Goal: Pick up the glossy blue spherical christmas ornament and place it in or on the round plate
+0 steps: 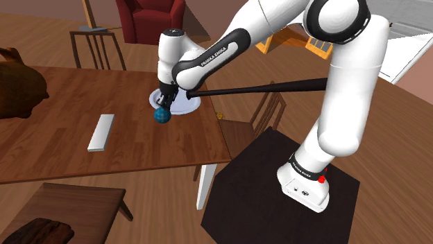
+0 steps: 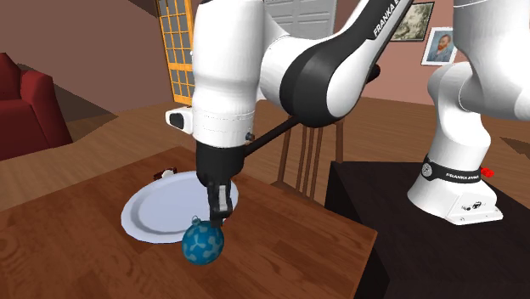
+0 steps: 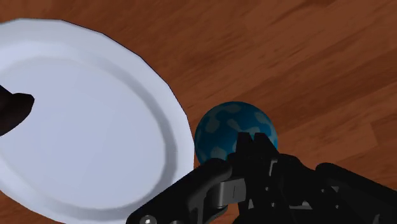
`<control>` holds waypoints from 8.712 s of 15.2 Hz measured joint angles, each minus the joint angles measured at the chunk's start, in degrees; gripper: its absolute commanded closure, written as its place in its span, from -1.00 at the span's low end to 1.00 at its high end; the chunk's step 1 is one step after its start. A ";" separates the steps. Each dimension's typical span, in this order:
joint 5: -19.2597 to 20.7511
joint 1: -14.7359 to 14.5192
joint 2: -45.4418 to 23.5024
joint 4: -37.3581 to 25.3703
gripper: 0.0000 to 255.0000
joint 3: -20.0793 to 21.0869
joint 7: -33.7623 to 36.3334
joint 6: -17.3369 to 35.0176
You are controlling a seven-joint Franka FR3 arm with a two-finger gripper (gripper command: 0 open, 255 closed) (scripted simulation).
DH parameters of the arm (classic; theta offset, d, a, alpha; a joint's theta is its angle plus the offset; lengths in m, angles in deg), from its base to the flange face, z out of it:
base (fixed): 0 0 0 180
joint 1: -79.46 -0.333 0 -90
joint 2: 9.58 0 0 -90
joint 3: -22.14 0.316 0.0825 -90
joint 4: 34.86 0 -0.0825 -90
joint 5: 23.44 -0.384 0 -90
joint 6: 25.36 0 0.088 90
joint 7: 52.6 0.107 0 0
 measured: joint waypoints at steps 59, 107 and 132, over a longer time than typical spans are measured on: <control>-8.74 2.73 -18.39 -40.65 -1.00 -3.17 1.07 -43.42; -69.10 58.45 -30.50 21.82 -1.00 58.01 -25.26 54.89; -73.25 59.57 -21.42 22.26 1.00 60.04 -22.64 48.90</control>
